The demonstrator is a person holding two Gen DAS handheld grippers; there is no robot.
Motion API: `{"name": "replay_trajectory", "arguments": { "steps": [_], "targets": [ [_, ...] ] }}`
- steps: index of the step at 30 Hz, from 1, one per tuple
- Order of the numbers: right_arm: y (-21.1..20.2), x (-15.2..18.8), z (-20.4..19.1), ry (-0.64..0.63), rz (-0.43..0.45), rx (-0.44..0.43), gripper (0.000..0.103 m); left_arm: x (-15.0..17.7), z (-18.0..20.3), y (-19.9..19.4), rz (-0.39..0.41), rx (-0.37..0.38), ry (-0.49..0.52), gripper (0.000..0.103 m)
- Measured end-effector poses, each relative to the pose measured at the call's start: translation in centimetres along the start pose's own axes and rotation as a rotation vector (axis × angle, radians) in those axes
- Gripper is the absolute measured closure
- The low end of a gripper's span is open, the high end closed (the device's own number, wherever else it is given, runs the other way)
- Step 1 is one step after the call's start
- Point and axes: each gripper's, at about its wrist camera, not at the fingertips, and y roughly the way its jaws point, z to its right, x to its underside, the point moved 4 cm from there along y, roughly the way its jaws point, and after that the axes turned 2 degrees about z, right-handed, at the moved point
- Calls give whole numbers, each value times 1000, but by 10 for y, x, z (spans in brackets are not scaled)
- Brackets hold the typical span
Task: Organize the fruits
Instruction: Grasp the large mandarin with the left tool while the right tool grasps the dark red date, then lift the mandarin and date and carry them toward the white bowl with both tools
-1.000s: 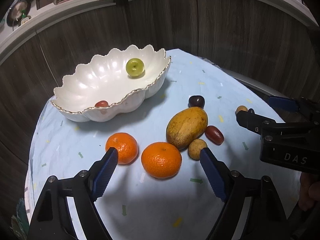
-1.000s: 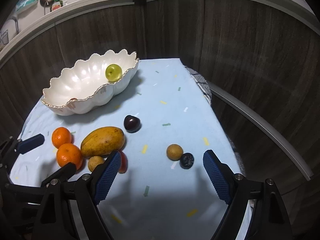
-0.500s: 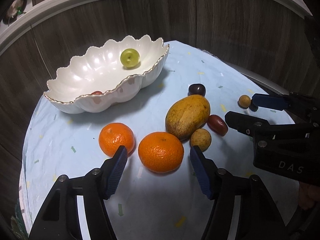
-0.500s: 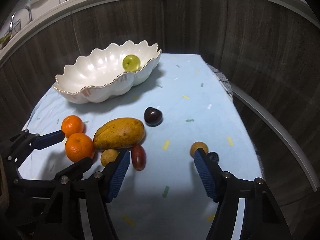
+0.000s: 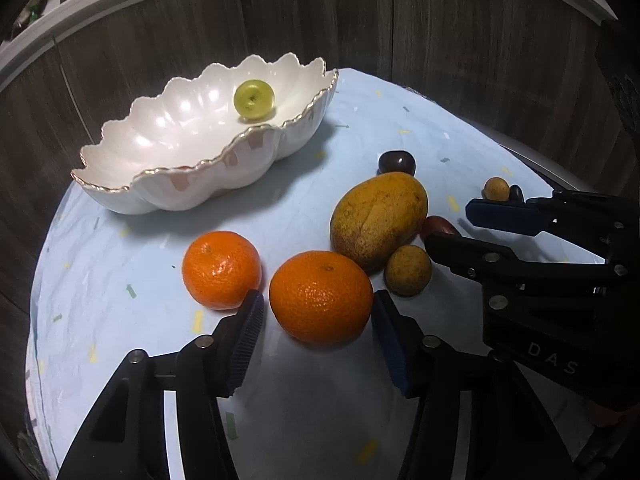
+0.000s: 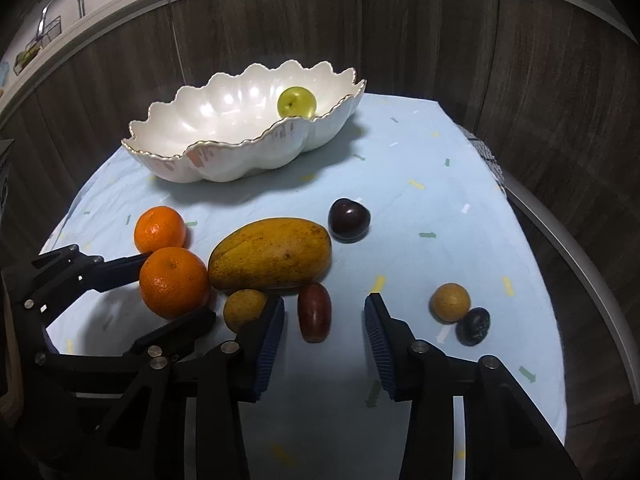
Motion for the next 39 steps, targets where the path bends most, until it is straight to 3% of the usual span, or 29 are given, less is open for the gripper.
{"name": "replay_trajectory", "arguments": {
  "steps": [10, 15, 39],
  "targets": [
    [8, 2, 0, 3, -19, 3, 71, 0, 0, 1, 3, 15, -3, 55],
    [8, 2, -3, -9, -19, -7, 84, 0, 1, 1, 4, 11, 1, 56],
    [-20, -8, -4, 20, 28, -6, 84, -14, 1, -30, 57, -6, 9, 57]
  ]
}}
